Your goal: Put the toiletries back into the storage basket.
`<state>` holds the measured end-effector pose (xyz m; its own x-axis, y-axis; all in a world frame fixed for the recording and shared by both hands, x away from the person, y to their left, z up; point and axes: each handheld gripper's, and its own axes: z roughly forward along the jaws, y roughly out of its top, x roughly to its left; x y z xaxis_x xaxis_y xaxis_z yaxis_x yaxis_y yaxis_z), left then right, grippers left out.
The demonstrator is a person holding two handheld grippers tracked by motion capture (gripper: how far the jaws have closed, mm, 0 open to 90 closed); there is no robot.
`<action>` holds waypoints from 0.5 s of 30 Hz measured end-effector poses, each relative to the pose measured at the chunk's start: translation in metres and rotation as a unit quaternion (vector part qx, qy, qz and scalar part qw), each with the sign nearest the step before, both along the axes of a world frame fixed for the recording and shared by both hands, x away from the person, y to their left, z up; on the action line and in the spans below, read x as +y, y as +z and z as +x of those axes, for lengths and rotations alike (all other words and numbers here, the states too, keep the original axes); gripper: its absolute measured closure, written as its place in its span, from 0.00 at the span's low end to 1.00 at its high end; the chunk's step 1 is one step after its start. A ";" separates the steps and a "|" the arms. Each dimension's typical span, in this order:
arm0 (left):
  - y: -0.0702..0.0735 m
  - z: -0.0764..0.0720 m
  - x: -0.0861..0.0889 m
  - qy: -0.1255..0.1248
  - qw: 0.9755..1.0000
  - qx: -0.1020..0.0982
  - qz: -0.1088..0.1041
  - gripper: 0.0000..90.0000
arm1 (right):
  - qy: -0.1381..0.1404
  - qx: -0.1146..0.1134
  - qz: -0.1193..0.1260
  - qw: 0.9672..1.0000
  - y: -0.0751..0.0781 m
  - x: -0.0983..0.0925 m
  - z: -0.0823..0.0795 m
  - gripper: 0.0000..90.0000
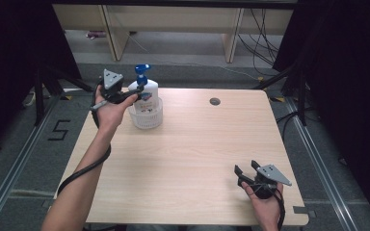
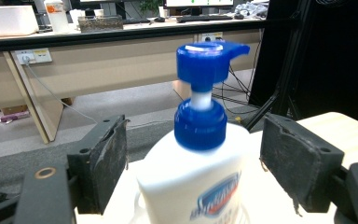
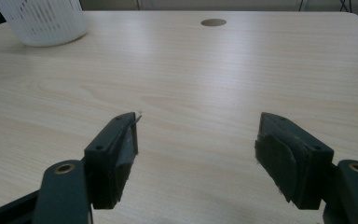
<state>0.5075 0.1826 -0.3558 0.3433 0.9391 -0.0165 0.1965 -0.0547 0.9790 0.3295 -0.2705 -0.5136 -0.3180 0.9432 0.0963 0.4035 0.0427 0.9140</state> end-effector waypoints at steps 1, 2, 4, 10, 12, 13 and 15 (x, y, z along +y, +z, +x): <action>-0.001 -0.004 0.002 -0.001 1.000 0.002 -0.002 0.25 | 0.001 -0.003 -0.005 1.000 0.000 -0.001 0.000 0.33; -0.003 -0.008 0.003 -0.002 1.000 0.001 -0.008 0.25 | 0.003 0.000 -0.005 1.000 0.000 -0.001 0.000 0.33; -0.005 -0.016 0.007 -0.003 1.000 0.002 -0.013 0.25 | 0.000 -0.001 0.001 1.000 0.000 0.001 0.000 0.34; -0.011 -0.036 0.017 -0.012 1.000 0.003 -0.027 0.26 | 0.001 -0.003 -0.001 1.000 0.000 0.000 0.001 0.34; -0.014 -0.044 0.020 -0.012 1.000 0.000 -0.026 0.26 | 0.000 -0.003 -0.002 1.000 0.000 0.000 0.001 0.34; -0.016 -0.048 0.021 -0.012 1.000 -0.002 -0.027 0.26 | 0.000 -0.002 -0.002 1.000 0.000 0.000 0.001 0.34; -0.021 -0.057 0.025 -0.013 1.000 -0.001 -0.024 0.26 | 0.000 -0.002 -0.004 1.000 0.000 0.000 0.001 0.34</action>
